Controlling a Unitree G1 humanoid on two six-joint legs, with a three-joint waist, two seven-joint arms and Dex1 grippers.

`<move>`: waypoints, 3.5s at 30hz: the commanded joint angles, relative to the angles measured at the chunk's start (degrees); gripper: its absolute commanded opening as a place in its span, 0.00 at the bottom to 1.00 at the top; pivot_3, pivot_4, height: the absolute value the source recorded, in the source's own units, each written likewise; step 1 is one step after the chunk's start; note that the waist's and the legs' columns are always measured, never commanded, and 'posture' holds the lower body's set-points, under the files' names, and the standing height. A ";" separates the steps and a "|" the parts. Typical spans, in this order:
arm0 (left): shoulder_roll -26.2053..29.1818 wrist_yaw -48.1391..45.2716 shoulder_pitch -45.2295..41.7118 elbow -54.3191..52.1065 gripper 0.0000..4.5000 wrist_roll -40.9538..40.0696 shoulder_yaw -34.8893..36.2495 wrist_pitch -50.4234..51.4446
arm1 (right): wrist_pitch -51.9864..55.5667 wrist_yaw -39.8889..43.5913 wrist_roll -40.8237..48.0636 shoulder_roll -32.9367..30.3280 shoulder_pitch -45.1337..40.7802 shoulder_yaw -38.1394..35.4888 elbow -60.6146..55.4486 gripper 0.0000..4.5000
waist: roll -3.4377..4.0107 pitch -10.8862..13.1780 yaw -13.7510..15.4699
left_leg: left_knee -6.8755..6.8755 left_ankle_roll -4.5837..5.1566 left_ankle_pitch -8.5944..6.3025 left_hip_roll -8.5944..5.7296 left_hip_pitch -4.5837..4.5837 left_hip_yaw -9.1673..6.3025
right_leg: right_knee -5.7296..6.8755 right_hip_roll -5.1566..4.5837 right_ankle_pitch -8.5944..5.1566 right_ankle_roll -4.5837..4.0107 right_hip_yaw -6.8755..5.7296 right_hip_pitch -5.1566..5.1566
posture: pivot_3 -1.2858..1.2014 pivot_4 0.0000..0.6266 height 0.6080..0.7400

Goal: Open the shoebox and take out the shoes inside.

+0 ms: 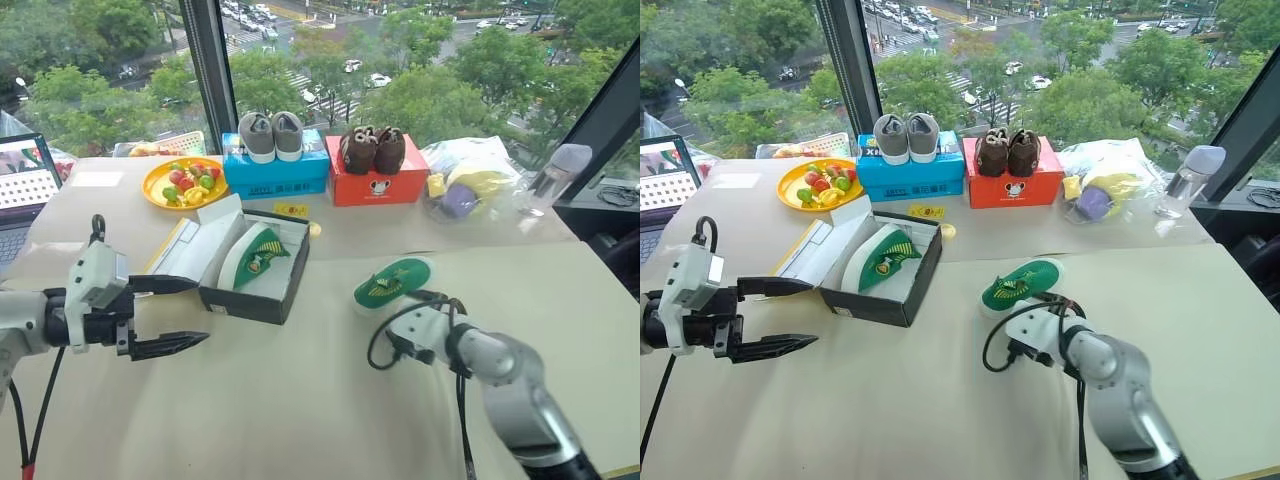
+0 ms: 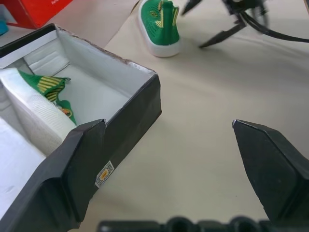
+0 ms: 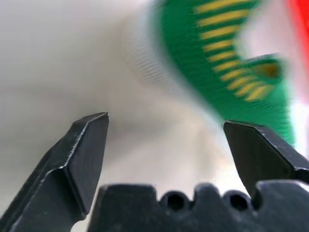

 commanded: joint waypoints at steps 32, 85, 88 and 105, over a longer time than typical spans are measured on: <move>-2.92 5.20 8.76 -5.45 1.00 -1.70 10.35 -0.25 | -75.37 -27.05 -19.28 32.25 -81.98 33.27 103.36 0.99 | 0.35 0.55 -2.30 | -0.20 -0.95 0.63 0.10 -0.69 -0.05 | 0.29 0.12 0.24 -0.36 -0.06 -0.85 | 0.52 0.24 0.93; -0.96 10.74 9.18 -11.95 1.00 -6.95 13.08 6.84 | -77.61 -27.94 -21.69 44.71 -78.54 33.52 110.39 0.99 | 0.46 0.61 -3.07 | -0.27 -1.23 0.79 0.13 -0.29 -0.38 | 0.42 0.19 0.30 -0.74 -0.13 -0.64 | 0.52 0.24 0.93; -0.65 10.51 6.21 -10.19 1.00 -6.25 9.72 5.85 | -80.44 -21.18 -18.99 41.93 -78.31 31.52 109.31 0.99 | 0.40 0.58 -2.98 | -0.28 -1.20 0.78 0.14 -0.31 -0.37 | 0.38 0.19 0.31 -0.73 -0.11 -0.64 | 0.52 0.24 0.93; -0.51 7.29 -4.80 -2.08 1.00 -2.65 -2.08 1.73 | -79.49 17.38 -0.58 19.64 -64.39 23.96 82.23 0.99 | 0.30 0.53 -1.73 | -0.21 -1.03 0.69 0.14 -0.68 -0.38 | 0.28 0.26 0.38 -0.57 -0.09 -0.68 | 0.52 0.24 0.93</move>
